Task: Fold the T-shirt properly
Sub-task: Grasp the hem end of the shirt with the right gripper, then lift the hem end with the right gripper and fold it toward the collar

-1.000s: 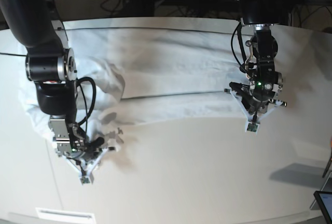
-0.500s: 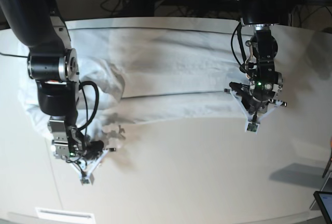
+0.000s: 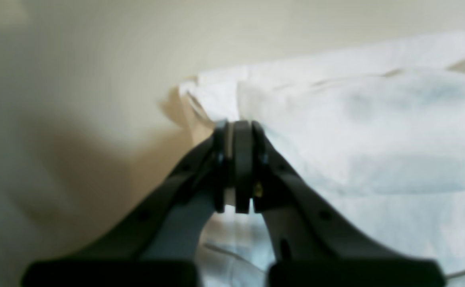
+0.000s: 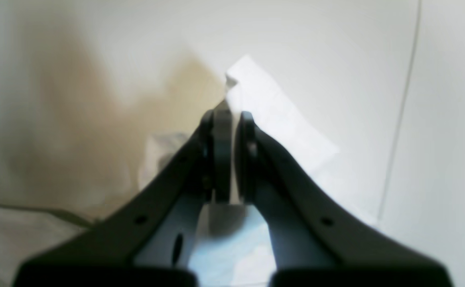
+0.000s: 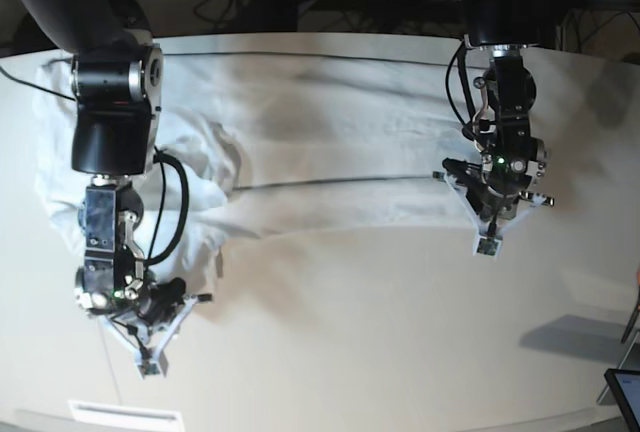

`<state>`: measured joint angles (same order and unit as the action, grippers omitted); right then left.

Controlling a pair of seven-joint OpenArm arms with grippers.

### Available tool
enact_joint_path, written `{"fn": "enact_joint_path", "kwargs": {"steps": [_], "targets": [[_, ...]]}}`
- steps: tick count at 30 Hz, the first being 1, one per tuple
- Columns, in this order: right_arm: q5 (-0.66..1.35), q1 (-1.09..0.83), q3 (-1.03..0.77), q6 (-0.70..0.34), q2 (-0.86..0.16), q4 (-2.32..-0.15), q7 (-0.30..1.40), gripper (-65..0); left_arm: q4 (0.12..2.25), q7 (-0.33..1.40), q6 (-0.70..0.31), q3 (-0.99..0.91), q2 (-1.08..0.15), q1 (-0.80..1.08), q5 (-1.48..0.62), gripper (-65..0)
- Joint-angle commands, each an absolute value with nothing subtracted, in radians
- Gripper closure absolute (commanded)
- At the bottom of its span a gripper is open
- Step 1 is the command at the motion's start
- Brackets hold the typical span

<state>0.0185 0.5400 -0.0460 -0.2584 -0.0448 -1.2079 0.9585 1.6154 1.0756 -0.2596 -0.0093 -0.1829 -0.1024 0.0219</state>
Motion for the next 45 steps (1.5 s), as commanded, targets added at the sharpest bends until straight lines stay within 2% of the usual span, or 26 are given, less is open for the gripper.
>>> {"fn": "enact_joint_path", "kwargs": {"steps": [1,8,20,32,45], "targets": [[0.019,0.559,-0.048,-0.254,-0.050,-1.268,0.958,-0.1,1.644,1.063,-0.254,-0.010,-0.189,-0.122,0.025,0.0],[0.015,0.466,-0.050,-0.249,-0.051,-1.526,1.101,-0.1,1.650,1.063,-0.255,-0.010,-0.193,-0.120,0.031,0.0],[0.018,0.229,-0.143,-0.254,-0.047,-1.802,1.107,-0.1,1.650,1.063,-0.257,-0.010,-0.202,-0.110,0.033,0.0],[0.018,0.113,-0.173,-0.257,-0.048,-1.975,1.084,-0.1,1.650,1.063,-0.259,-0.008,-0.225,-0.114,0.022,0.0],[0.019,-0.001,-0.202,-0.257,-0.035,-2.008,1.018,-0.1,1.650,1.063,-0.259,0.058,-0.228,-0.117,0.033,0.0]]}}
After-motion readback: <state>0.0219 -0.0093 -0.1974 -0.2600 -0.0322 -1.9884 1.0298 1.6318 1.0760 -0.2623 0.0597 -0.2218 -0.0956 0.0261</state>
